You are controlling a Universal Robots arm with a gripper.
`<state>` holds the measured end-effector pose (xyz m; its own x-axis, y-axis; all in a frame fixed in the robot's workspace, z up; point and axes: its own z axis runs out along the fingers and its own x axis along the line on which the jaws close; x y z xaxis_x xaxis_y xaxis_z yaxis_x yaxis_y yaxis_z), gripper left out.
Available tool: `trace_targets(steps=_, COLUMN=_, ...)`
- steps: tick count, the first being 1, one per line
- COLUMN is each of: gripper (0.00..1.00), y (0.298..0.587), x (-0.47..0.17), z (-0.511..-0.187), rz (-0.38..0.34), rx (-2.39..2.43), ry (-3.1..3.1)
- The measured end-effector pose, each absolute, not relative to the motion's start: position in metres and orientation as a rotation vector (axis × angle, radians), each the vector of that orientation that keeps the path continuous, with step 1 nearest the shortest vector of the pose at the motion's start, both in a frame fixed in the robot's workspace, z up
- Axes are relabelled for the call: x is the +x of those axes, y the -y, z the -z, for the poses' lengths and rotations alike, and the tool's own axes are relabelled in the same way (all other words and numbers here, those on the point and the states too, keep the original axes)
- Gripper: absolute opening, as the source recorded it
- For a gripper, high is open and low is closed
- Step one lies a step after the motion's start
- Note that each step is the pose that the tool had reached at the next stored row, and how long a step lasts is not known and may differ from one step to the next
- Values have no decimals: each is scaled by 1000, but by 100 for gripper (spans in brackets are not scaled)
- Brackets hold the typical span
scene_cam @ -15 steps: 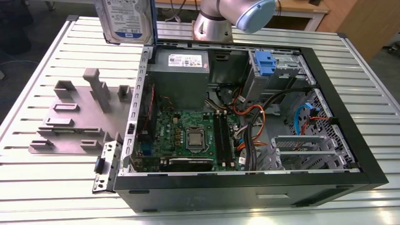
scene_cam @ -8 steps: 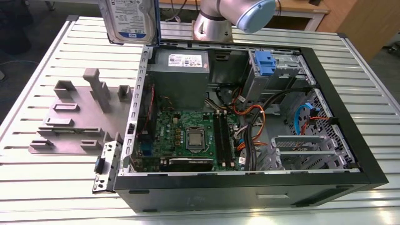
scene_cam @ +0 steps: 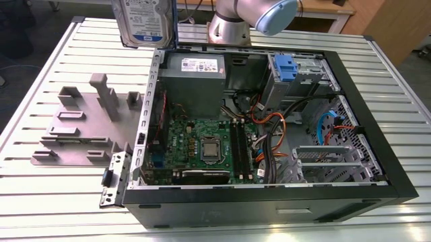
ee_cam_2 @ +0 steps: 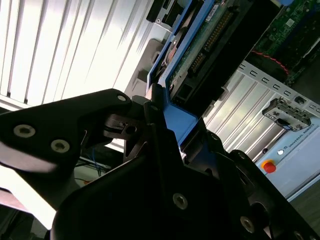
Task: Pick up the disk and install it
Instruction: 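Pick up the disk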
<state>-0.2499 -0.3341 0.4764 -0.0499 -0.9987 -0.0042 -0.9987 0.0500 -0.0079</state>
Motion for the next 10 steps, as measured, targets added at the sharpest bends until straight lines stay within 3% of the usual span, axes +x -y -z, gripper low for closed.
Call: trace_targets(steps=10, gripper=36, y=334, x=-239, z=-476, rz=4, rx=-2159, ry=-2270)
